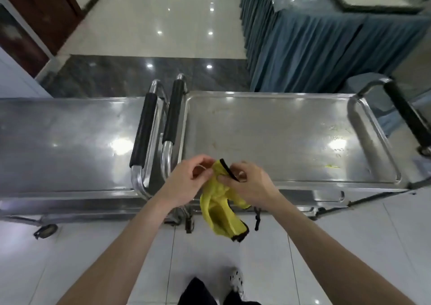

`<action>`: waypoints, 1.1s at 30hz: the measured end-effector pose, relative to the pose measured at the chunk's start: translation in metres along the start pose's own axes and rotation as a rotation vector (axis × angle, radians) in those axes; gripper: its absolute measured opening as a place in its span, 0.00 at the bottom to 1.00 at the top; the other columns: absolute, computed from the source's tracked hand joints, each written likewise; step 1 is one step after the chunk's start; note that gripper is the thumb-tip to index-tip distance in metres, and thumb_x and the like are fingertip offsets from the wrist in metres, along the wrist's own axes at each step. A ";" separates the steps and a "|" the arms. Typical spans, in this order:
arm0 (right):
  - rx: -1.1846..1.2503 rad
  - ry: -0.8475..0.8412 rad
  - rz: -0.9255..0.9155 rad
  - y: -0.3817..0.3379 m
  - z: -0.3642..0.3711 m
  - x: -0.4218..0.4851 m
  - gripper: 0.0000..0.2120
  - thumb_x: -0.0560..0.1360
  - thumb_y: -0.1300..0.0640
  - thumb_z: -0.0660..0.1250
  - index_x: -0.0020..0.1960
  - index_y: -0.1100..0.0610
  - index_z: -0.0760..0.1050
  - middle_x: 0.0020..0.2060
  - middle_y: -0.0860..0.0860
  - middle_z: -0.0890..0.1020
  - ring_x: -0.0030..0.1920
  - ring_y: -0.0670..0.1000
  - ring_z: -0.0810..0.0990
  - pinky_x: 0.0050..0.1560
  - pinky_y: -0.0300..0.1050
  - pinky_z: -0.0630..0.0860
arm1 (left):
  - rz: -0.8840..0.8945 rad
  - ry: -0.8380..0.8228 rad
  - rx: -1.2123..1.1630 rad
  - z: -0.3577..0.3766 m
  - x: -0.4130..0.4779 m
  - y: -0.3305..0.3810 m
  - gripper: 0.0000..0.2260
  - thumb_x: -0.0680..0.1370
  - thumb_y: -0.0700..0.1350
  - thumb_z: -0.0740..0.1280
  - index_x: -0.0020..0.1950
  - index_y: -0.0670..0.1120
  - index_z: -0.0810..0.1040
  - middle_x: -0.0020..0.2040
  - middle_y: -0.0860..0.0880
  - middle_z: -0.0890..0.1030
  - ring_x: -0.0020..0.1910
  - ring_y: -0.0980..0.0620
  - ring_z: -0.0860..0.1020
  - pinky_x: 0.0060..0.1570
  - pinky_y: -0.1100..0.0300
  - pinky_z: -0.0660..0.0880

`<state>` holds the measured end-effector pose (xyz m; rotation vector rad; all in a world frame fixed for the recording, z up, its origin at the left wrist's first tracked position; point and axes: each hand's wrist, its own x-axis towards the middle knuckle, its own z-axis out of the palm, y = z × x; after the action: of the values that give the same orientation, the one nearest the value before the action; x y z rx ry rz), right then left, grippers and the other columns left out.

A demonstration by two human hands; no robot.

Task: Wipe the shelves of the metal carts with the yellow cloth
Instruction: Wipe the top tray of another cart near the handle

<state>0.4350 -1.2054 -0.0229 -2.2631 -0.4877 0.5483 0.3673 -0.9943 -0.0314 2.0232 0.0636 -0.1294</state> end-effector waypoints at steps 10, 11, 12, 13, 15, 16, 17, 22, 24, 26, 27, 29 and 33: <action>0.046 0.057 -0.147 -0.048 -0.047 0.082 0.10 0.77 0.48 0.78 0.43 0.49 0.78 0.31 0.42 0.77 0.31 0.45 0.73 0.32 0.37 0.68 | -0.237 0.066 0.112 0.014 0.057 -0.063 0.22 0.73 0.54 0.79 0.64 0.55 0.78 0.52 0.57 0.85 0.53 0.57 0.84 0.55 0.54 0.81; 0.028 0.066 -0.159 -0.055 -0.054 0.090 0.08 0.77 0.49 0.78 0.46 0.47 0.79 0.34 0.42 0.80 0.34 0.44 0.76 0.34 0.35 0.71 | -0.236 0.110 0.152 0.011 0.065 -0.067 0.15 0.76 0.50 0.76 0.61 0.54 0.79 0.49 0.56 0.85 0.51 0.55 0.85 0.53 0.54 0.82; 0.016 0.083 -0.172 -0.059 -0.063 0.098 0.07 0.78 0.50 0.77 0.50 0.47 0.79 0.37 0.42 0.82 0.37 0.44 0.78 0.36 0.34 0.72 | -0.240 0.132 0.171 0.005 0.073 -0.071 0.10 0.79 0.47 0.75 0.58 0.53 0.80 0.47 0.56 0.85 0.49 0.56 0.84 0.51 0.56 0.82; 0.004 0.107 -0.182 -0.060 -0.071 0.107 0.07 0.78 0.52 0.76 0.52 0.48 0.79 0.39 0.43 0.83 0.39 0.44 0.79 0.37 0.34 0.72 | -0.249 0.124 0.183 -0.004 0.080 -0.074 0.07 0.80 0.47 0.74 0.57 0.53 0.81 0.46 0.57 0.85 0.47 0.58 0.84 0.49 0.59 0.81; -0.001 0.184 -0.168 -0.055 -0.086 0.120 0.07 0.78 0.53 0.76 0.52 0.49 0.78 0.41 0.44 0.84 0.40 0.46 0.79 0.38 0.37 0.73 | -0.256 0.038 0.199 -0.024 0.094 -0.079 0.06 0.82 0.50 0.73 0.58 0.52 0.84 0.45 0.58 0.85 0.43 0.63 0.82 0.45 0.63 0.79; 0.011 0.227 -0.147 -0.051 -0.091 0.125 0.07 0.78 0.52 0.77 0.51 0.50 0.78 0.41 0.45 0.84 0.40 0.47 0.80 0.41 0.42 0.75 | -0.255 -0.013 0.201 -0.034 0.100 -0.080 0.08 0.83 0.51 0.72 0.60 0.52 0.84 0.44 0.57 0.85 0.40 0.64 0.82 0.41 0.65 0.77; 0.024 0.267 -0.116 -0.046 -0.095 0.129 0.09 0.78 0.51 0.77 0.49 0.51 0.78 0.41 0.46 0.84 0.42 0.49 0.81 0.43 0.47 0.76 | -0.263 -0.035 0.197 -0.042 0.105 -0.079 0.08 0.84 0.52 0.70 0.60 0.51 0.84 0.43 0.56 0.85 0.36 0.64 0.81 0.38 0.66 0.75; -0.087 0.419 0.002 -0.031 -0.103 0.138 0.13 0.74 0.49 0.79 0.42 0.53 0.77 0.36 0.50 0.83 0.40 0.54 0.82 0.39 0.50 0.78 | -0.289 0.262 0.169 -0.068 0.137 -0.057 0.15 0.85 0.53 0.67 0.47 0.43 0.80 0.40 0.46 0.82 0.41 0.45 0.81 0.41 0.51 0.74; -0.073 0.446 -0.030 -0.033 -0.095 0.138 0.11 0.75 0.48 0.78 0.44 0.52 0.78 0.36 0.48 0.83 0.40 0.52 0.81 0.38 0.45 0.76 | -0.347 0.317 0.055 -0.071 0.151 -0.043 0.16 0.85 0.52 0.68 0.47 0.40 0.82 0.41 0.43 0.82 0.43 0.42 0.81 0.43 0.50 0.75; -0.055 0.346 -0.149 -0.037 -0.073 0.131 0.06 0.77 0.49 0.76 0.49 0.50 0.82 0.40 0.47 0.84 0.42 0.50 0.82 0.43 0.46 0.77 | -0.390 0.306 -0.074 -0.071 0.161 -0.031 0.18 0.84 0.56 0.69 0.50 0.41 0.85 0.46 0.41 0.86 0.48 0.41 0.83 0.50 0.48 0.79; -0.067 0.228 -0.235 -0.039 -0.059 0.126 0.05 0.78 0.50 0.76 0.53 0.49 0.84 0.43 0.46 0.86 0.45 0.48 0.82 0.48 0.45 0.78 | -0.389 0.283 -0.152 -0.069 0.162 -0.025 0.19 0.82 0.60 0.69 0.50 0.44 0.85 0.47 0.43 0.86 0.48 0.42 0.83 0.52 0.47 0.80; -0.094 -0.028 -0.355 -0.037 -0.035 0.122 0.11 0.80 0.56 0.71 0.61 0.50 0.85 0.53 0.46 0.87 0.52 0.46 0.83 0.55 0.39 0.77 | -0.337 0.215 -0.243 -0.065 0.164 -0.021 0.21 0.79 0.64 0.70 0.47 0.45 0.82 0.41 0.49 0.82 0.43 0.49 0.79 0.49 0.51 0.75; 0.128 -0.028 -0.159 -0.021 -0.020 0.142 0.12 0.79 0.64 0.68 0.57 0.50 0.81 0.45 0.45 0.88 0.47 0.49 0.87 0.56 0.51 0.83 | -0.210 0.045 -0.144 -0.064 0.155 -0.019 0.14 0.86 0.54 0.67 0.57 0.44 0.83 0.46 0.49 0.84 0.45 0.53 0.80 0.52 0.54 0.75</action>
<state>0.5606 -1.1329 -0.0284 -2.0766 -0.6231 0.5155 0.5234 -0.9308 -0.0389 1.8719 0.3060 -0.2060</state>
